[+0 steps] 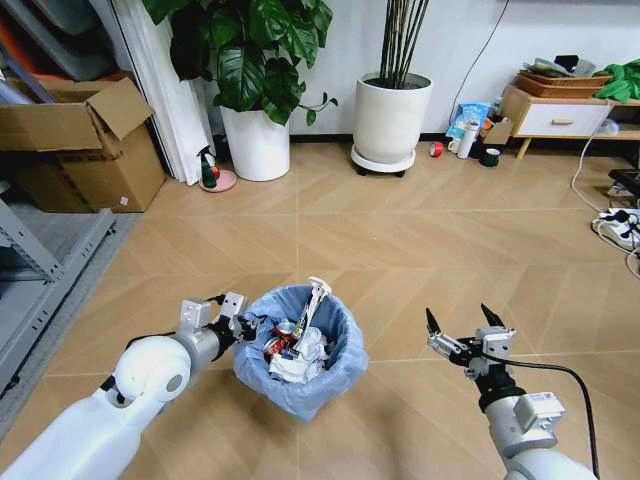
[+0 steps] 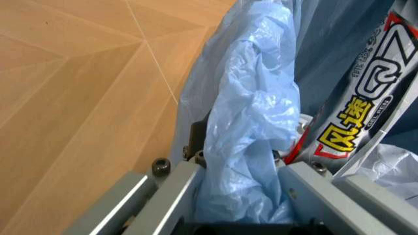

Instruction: Pick up the trash bin and place the garbage on the floor into it.

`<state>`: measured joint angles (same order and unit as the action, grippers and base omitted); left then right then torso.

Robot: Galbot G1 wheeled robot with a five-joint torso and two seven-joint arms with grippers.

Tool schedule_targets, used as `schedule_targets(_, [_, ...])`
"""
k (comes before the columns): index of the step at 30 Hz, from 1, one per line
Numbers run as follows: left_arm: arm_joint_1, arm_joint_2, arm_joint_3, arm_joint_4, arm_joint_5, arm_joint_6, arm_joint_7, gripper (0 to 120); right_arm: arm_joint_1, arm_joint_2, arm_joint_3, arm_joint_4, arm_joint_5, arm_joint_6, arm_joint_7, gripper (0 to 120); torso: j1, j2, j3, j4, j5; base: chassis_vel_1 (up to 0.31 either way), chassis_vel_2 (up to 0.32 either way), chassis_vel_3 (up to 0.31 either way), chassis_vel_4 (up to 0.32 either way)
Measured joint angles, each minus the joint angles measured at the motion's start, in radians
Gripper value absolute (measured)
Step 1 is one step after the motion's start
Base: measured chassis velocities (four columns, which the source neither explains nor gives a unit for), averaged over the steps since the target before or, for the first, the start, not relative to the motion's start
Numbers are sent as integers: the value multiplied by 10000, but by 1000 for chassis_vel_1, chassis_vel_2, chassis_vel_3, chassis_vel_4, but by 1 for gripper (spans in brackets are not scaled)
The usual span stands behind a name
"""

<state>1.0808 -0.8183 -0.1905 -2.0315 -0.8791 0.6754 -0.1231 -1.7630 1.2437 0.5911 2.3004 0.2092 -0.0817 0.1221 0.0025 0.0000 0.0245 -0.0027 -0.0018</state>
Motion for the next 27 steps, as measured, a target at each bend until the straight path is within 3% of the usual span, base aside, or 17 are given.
schedule_targets(13, [169, -37, -107, -126, 57, -23, 25, 1, -149, 6, 101, 46, -17, 17, -25, 100, -3, 0, -2, 0, -3, 189, -188, -182, 185])
schedule_targets(27, [512, 110, -390, -389, -84, -124, -97, 1, -283, 236, 108, 91, -126, 181, -92, 100, -3, 1, -2, 0, 1, 101, -110, -110, 107])
